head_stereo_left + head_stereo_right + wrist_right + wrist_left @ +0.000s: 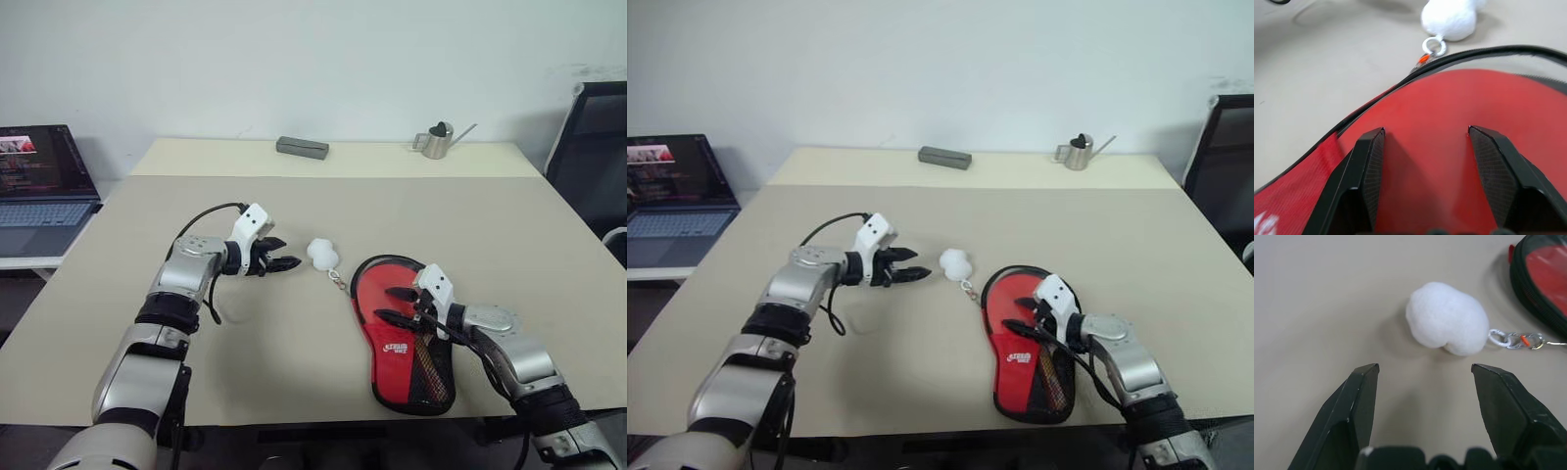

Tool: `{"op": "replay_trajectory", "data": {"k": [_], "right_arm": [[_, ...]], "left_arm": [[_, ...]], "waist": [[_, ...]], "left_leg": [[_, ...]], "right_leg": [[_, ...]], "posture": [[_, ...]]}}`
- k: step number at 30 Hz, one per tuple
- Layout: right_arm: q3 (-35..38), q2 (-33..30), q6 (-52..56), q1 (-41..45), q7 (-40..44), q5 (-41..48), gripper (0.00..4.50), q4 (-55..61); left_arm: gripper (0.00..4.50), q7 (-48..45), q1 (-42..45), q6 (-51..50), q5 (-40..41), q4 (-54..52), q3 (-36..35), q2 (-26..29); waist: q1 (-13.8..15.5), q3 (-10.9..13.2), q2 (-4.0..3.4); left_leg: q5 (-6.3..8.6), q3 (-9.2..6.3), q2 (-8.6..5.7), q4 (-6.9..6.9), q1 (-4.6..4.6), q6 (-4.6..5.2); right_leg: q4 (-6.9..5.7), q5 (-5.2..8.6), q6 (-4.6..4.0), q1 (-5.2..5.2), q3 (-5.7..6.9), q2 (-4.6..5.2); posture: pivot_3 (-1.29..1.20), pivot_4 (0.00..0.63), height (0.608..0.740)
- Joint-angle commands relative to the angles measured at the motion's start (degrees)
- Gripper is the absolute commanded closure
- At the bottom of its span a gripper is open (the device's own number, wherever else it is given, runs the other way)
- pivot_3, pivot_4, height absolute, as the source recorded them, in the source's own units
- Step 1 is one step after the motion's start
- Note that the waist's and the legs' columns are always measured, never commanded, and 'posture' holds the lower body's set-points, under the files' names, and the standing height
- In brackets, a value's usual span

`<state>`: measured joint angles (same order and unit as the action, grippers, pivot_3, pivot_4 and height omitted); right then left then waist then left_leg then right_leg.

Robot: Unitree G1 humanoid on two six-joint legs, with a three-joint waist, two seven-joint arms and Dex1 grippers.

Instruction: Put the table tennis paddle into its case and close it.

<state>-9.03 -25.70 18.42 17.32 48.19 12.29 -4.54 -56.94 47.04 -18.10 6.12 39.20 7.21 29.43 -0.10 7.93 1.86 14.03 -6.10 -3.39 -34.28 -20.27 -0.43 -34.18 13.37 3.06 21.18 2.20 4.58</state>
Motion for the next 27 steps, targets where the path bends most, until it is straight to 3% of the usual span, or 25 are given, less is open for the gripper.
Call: {"op": "replay_trajectory", "data": {"k": [1,5,10,27], "right_arm": [[-0.7,0.5,-0.9,0.2,-0.7,-1.6,1.60,-2.4],[-1.1,1.1,-0.6,0.0,-1.1,-1.6,1.60,-1.8],[-1.5,1.8,-0.2,-0.5,-1.3,-1.5,1.57,-1.0],[-2.5,3.7,0.5,-1.3,-2.0,-1.6,1.57,0.2]], "left_arm": [[1.22,1.5,2.5,0.3,0.2,0.7,-1.5,-1.5],[1.22,2.0,3.5,-2.1,0.7,1.8,-2.0,-2.9],[0.03,4.9,5.7,-5.8,0.7,4.0,-2.9,-4.8],[0.03,10.2,15.1,1.9,-3.6,22.9,-2.6,-11.7]], "waist": [[0.0,0.0,0.01],[0.0,0.0,0.04],[-0.1,0.0,0.04],[-0.2,-0.1,0.08]], "left_leg": [[0.00,-0.01,0.00,-0.02,0.02,0.00],[0.00,0.00,0.00,-0.06,0.13,0.00],[0.00,0.01,0.04,-0.07,0.15,0.00],[0.01,0.06,0.07,-0.07,0.20,0.00]], "right_leg": [[0.00,0.00,0.00,-0.02,0.00,0.00],[-0.02,-0.03,0.05,-0.09,0.01,-0.01],[-0.06,-0.03,0.06,-0.10,0.00,-0.11],[-0.07,-0.06,0.11,-0.10,-0.03,-0.17]], "posture": [[0.00,0.150,0.740],[0.00,0.150,0.740],[0.00,0.150,0.740],[0.00,0.150,0.740]]}}
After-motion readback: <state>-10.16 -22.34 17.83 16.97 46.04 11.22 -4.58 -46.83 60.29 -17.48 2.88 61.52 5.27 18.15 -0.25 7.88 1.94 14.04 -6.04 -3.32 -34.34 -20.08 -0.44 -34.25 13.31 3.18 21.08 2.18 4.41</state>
